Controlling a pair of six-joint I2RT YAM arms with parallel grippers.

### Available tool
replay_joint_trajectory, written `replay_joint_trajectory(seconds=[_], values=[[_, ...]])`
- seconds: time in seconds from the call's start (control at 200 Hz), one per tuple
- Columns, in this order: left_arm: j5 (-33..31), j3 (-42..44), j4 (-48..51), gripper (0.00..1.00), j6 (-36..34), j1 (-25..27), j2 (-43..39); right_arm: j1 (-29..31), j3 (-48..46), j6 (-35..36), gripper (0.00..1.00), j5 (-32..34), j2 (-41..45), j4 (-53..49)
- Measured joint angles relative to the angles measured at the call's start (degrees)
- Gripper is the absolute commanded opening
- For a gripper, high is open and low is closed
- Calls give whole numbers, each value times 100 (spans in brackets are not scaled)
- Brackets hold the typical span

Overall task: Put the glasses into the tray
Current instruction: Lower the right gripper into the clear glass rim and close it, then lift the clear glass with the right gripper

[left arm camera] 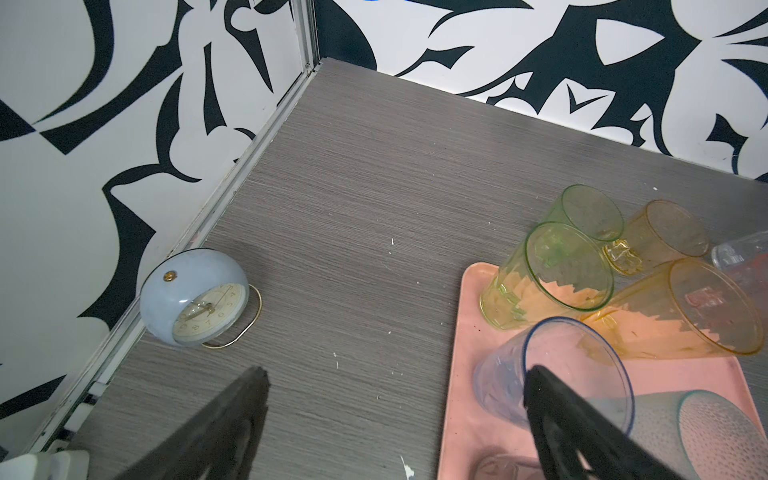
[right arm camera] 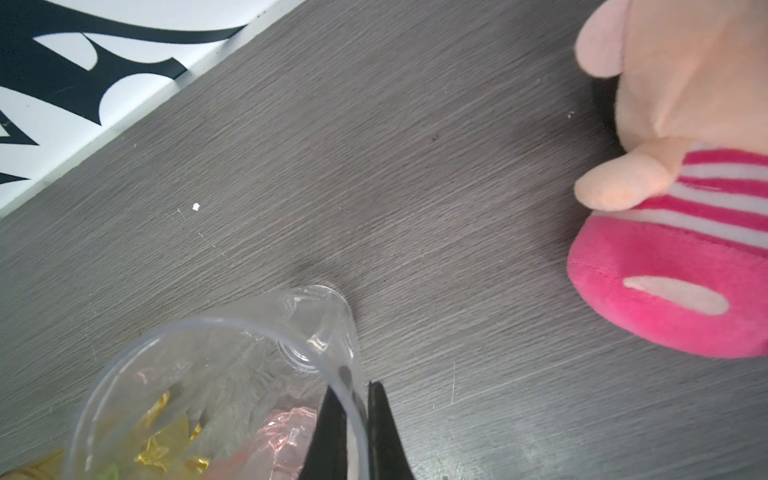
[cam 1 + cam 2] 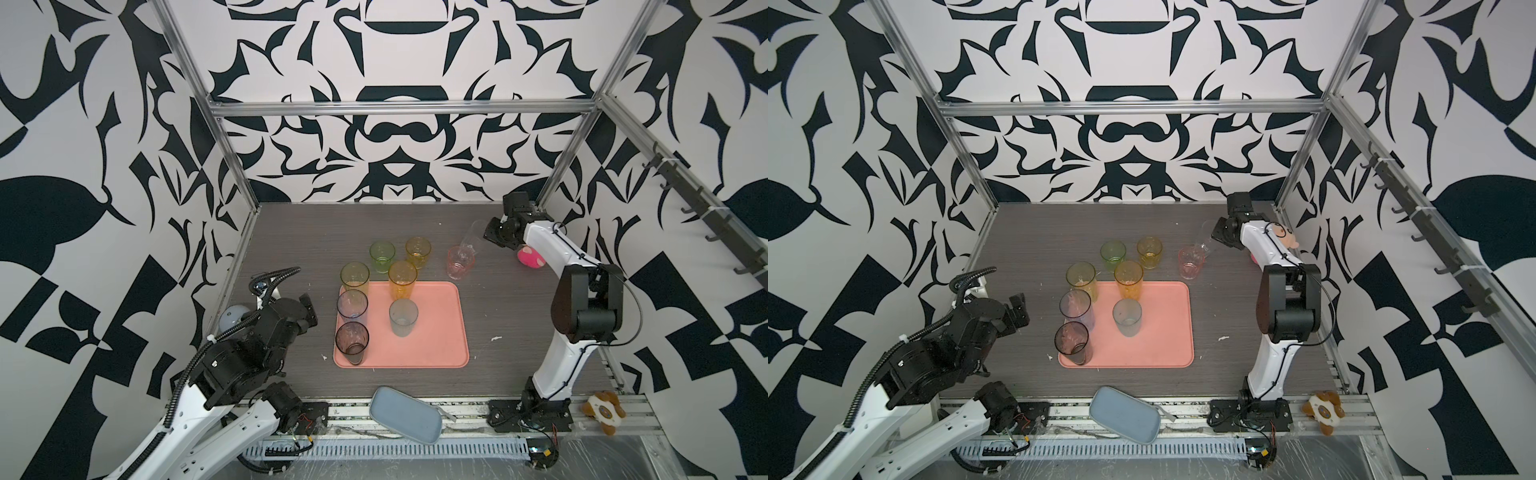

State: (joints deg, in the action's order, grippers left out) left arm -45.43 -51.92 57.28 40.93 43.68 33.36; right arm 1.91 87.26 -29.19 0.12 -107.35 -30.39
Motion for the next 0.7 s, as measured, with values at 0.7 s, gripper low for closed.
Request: replay_joint_trajectory(seconds=[0.7], values=[[2,0,0,99,2,0,-4,11,87,146,0,74,835,-468]])
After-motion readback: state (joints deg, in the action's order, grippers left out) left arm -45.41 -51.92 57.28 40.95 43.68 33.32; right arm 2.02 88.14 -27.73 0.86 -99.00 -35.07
